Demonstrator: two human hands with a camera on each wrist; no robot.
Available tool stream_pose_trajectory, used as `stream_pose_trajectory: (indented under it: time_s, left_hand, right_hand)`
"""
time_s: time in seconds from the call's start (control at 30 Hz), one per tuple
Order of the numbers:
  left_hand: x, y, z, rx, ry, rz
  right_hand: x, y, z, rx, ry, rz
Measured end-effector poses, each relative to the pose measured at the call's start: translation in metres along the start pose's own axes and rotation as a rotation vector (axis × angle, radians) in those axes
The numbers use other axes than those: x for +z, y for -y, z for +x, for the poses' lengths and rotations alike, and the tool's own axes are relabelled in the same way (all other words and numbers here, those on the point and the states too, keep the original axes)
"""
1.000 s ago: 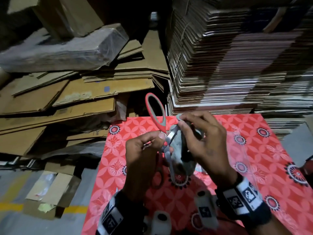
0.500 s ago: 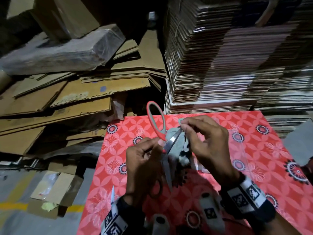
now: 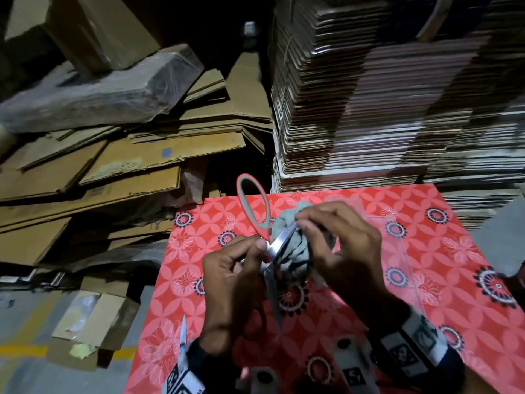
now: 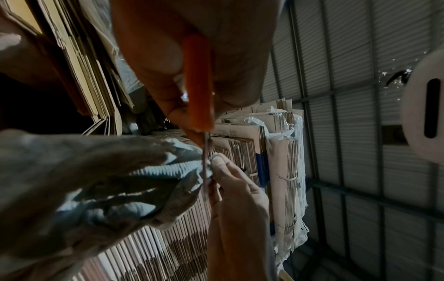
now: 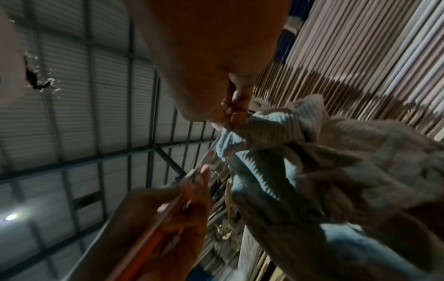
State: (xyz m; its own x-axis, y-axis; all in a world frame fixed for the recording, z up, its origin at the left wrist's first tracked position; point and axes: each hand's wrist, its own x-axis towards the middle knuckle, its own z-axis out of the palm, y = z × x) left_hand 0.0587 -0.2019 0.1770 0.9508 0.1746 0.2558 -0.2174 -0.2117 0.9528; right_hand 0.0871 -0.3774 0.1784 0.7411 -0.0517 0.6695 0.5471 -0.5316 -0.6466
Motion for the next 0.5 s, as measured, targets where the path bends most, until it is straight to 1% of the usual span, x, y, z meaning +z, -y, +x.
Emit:
stream_pose_trajectory:
  time_s: [0.07,0.17,0.33,0.4,0.43,0.5]
  left_hand:
    - [0.001,0.001,-0.001,-0.003,0.025,-0.007]
    - [0.007,0.004,-0.004,-0.020,0.033,-0.058]
    - [0.010,0.006,-0.004,-0.164,-0.031,-0.152]
    - [0.009,0.005,-0.002,-0.174,-0.053,-0.151]
    - [0.009,0.004,-0.001,-0.165,-0.056,-0.169]
    - [0.010,0.001,0.000,-0.141,-0.032,-0.210]
  right_hand:
    - [-0.001,-0.002,-0.007,-0.007,-0.009,0.025]
    - [-0.013,-0.003,-0.005,0.079,-0.040,0.130]
    - [-0.030,0.007,0.006,0.192,-0.118,0.312]
    - [-0.032,0.015,0.010,0.235,-0.142,0.398]
    - [-0.031,0.019,0.011,0.238,-0.133,0.425]
    - [-0.023,0.024,0.010,0.210,-0.064,0.430]
